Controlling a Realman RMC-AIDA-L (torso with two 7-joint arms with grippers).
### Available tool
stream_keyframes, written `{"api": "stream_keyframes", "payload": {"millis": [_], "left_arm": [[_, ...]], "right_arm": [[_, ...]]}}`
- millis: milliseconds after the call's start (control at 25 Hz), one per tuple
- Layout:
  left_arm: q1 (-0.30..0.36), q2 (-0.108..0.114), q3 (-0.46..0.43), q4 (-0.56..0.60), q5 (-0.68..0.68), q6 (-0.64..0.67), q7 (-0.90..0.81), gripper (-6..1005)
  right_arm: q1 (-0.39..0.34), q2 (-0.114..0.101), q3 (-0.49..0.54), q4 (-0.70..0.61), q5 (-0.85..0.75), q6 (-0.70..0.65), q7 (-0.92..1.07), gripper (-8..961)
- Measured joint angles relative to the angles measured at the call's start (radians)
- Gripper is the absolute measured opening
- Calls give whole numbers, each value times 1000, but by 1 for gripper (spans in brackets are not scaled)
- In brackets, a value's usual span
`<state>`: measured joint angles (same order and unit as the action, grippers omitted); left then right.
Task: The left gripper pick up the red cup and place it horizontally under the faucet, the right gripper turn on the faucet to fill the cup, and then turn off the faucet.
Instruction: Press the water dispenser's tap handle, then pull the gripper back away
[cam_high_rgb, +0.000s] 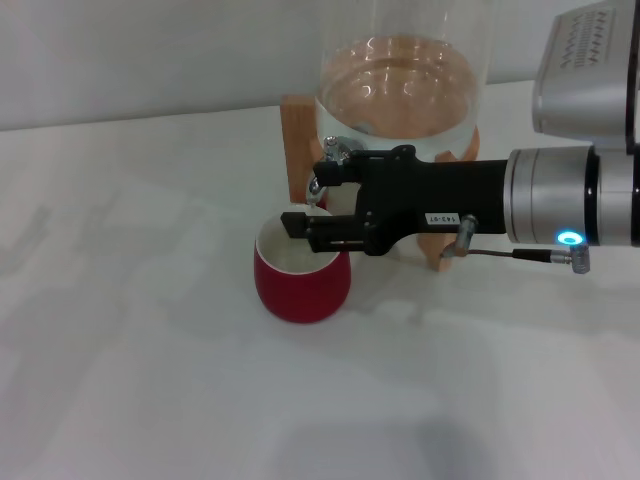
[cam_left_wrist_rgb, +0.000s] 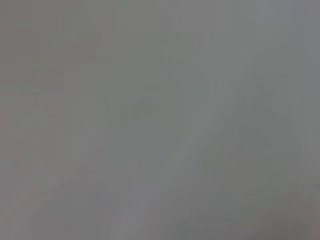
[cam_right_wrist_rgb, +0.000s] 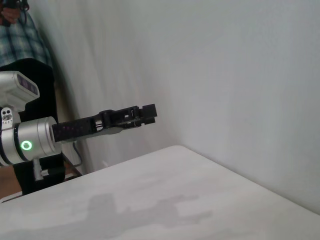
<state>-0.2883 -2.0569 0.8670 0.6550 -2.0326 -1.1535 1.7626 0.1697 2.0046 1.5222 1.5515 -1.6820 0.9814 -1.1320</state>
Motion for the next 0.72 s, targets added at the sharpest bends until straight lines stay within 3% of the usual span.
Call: {"api": "stream_keyframes", "payload": {"millis": [720], "left_arm": [[0,-2,4,0,0,-7,0,880]], "right_arm": [[0,-1,34,-10,5,22,-7,722]]}}
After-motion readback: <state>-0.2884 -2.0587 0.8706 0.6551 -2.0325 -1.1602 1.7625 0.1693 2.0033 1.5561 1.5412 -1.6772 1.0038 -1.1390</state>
